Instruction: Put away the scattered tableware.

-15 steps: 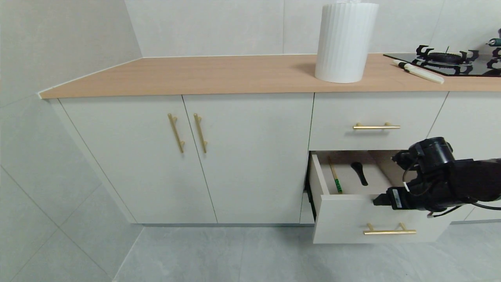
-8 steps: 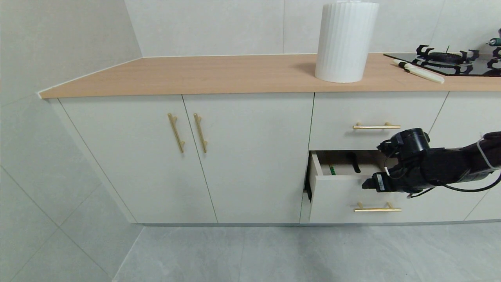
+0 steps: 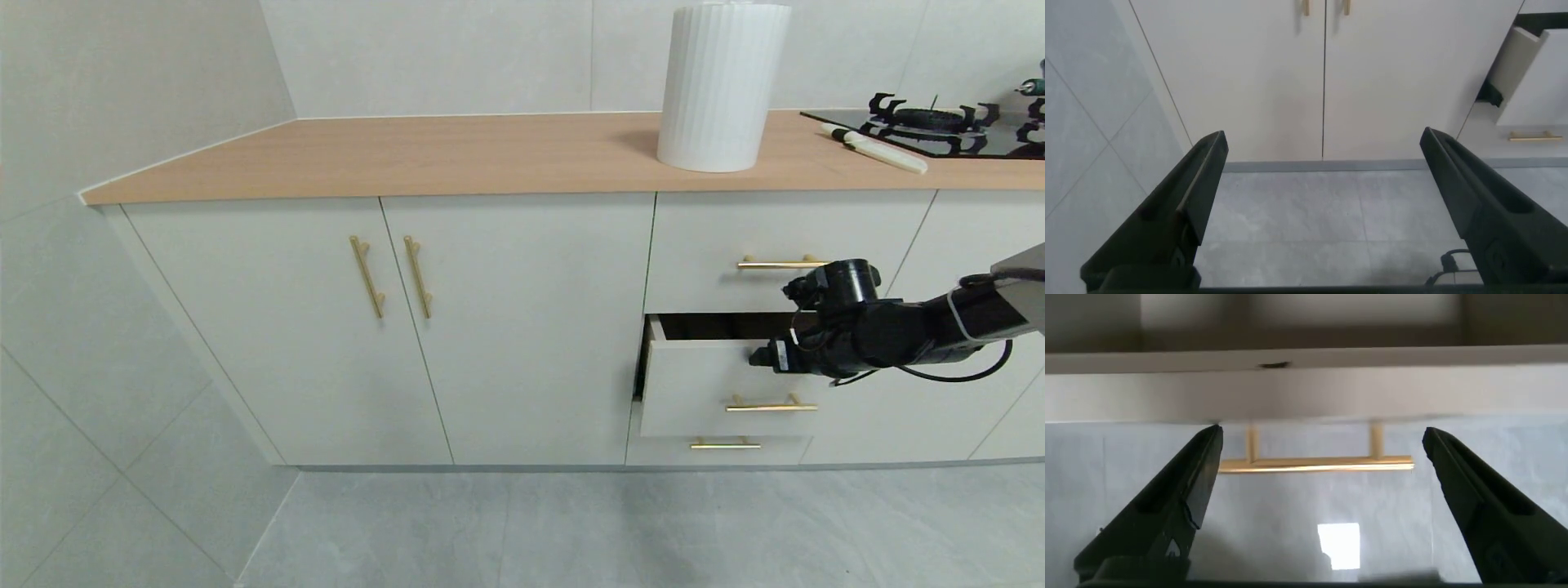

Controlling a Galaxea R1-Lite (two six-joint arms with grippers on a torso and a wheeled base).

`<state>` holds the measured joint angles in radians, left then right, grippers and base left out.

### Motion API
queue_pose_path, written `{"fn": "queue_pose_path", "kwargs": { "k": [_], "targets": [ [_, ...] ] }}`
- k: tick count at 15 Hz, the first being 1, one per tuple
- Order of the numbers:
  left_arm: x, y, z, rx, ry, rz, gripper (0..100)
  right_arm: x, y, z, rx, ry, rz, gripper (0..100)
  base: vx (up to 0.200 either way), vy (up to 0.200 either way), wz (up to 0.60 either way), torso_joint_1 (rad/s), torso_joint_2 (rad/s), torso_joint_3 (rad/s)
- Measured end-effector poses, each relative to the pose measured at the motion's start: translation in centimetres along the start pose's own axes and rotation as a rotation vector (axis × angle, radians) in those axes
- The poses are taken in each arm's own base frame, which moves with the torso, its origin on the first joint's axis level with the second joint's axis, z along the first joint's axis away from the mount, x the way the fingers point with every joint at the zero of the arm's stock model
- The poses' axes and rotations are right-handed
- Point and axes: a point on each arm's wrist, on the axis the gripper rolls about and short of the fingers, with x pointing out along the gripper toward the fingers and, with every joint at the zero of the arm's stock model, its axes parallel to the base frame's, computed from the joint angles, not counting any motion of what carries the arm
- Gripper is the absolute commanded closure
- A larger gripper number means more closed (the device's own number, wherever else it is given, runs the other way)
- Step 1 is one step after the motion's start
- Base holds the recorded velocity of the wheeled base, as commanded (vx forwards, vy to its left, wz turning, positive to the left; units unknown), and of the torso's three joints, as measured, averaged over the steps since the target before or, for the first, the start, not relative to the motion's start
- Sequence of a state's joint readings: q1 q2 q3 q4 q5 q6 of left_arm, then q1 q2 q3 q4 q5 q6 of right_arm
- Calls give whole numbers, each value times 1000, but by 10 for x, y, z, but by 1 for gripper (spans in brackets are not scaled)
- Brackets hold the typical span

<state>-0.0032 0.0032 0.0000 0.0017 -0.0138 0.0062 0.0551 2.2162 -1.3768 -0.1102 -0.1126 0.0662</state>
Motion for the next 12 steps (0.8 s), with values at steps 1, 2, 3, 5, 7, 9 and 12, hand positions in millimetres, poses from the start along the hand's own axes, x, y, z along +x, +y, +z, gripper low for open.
{"fn": "queue_pose_path", "kwargs": {
  "k": [1, 2, 3, 5, 7, 9, 12],
  "targets": [
    [0, 0, 0, -1, 0, 0, 0, 3, -3, 2, 7, -24, -4, 0, 0, 0, 0, 0, 0, 0],
    [0, 0, 0, -1, 0, 0, 0, 6, -5, 2, 12, -32, -8, 0, 0, 0, 0, 0, 0, 0],
    [0, 0, 0, 0, 0, 0, 0, 9, -6, 4, 19, -58, -12, 0, 0, 0, 0, 0, 0, 0],
    [0, 0, 0, 0, 0, 0, 0, 17, -7, 5, 31, -117, -49, 0, 0, 0, 0, 0, 0, 0],
    [0, 0, 0, 0, 0, 0, 0, 28, -8, 7, 49, -197, -98, 0, 0, 0, 0, 0, 0, 0],
    [0, 0, 0, 0, 0, 0, 0, 38, -7, 7, 61, -261, -118, 0, 0, 0, 0, 0, 0, 0],
    [0, 0, 0, 0, 0, 0, 0, 49, -7, 2, 64, -278, -122, 0, 0, 0, 0, 0, 0, 0]
  ]
}}
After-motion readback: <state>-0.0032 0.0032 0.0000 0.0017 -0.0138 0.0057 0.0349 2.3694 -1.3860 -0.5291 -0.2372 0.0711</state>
